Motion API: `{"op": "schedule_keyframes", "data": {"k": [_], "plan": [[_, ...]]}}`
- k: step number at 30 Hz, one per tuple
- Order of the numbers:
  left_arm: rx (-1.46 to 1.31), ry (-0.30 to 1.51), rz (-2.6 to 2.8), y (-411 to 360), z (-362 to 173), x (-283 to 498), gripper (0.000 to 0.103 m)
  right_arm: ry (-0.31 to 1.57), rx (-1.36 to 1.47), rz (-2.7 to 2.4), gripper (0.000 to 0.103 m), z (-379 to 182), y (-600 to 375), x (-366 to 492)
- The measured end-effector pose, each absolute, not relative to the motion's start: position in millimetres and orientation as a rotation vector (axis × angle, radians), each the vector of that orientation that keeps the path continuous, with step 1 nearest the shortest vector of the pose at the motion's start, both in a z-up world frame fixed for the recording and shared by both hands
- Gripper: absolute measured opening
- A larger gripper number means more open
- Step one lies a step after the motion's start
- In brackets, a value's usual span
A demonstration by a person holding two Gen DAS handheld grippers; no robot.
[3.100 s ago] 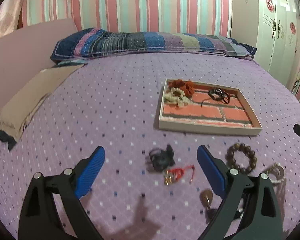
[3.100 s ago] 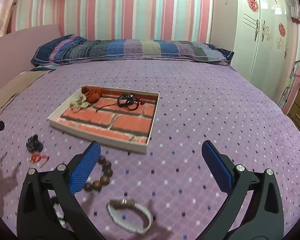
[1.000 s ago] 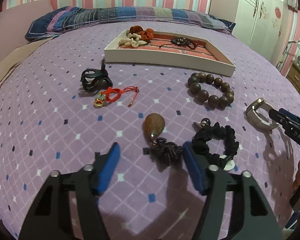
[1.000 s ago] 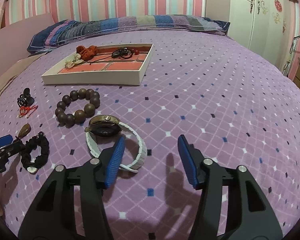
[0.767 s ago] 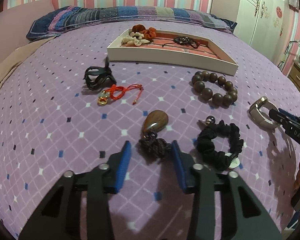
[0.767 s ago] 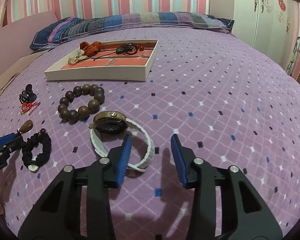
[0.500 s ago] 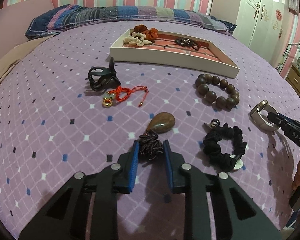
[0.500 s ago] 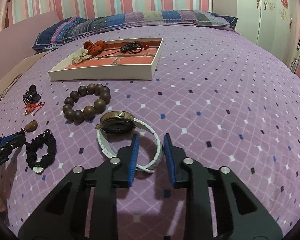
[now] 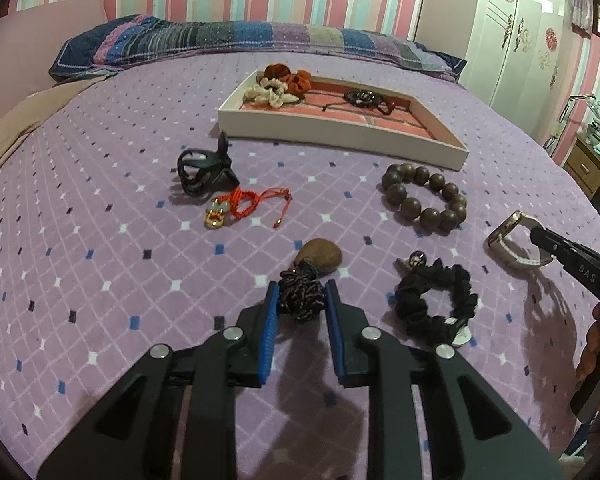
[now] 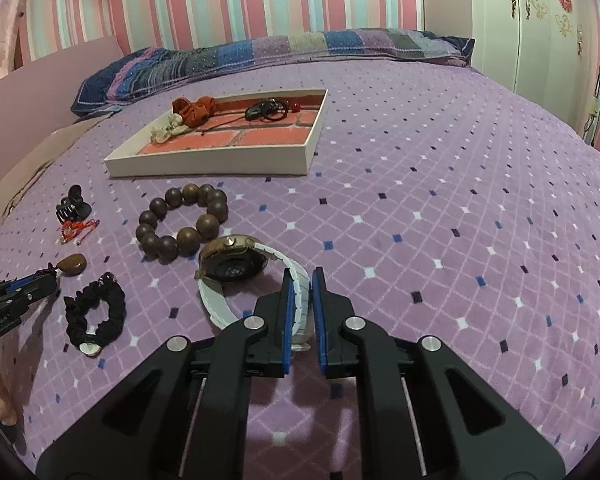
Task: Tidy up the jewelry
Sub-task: 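Carry the stone pendant and white-band watch over the tray with both tools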
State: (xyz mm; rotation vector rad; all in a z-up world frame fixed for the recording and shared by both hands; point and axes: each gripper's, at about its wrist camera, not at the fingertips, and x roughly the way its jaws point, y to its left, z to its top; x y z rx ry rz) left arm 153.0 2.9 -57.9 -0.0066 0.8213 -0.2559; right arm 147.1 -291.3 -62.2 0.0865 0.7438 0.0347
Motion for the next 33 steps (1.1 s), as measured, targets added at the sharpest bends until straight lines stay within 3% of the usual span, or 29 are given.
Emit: {"op": "schedule_keyframes", "data": {"k": [17,33], "plan": [[0.005,0.732,-0.298,-11.3,-12.8,179.4,0.023,0.695,0.136,0.052,0.010,-34.9,-296.0,168.3],[0.038,0.667,-0.277,-42.8,32.7,279.1,0.023,0.666,0.126,0.040,0.010,-6.0,-282.2,256.8]]}}
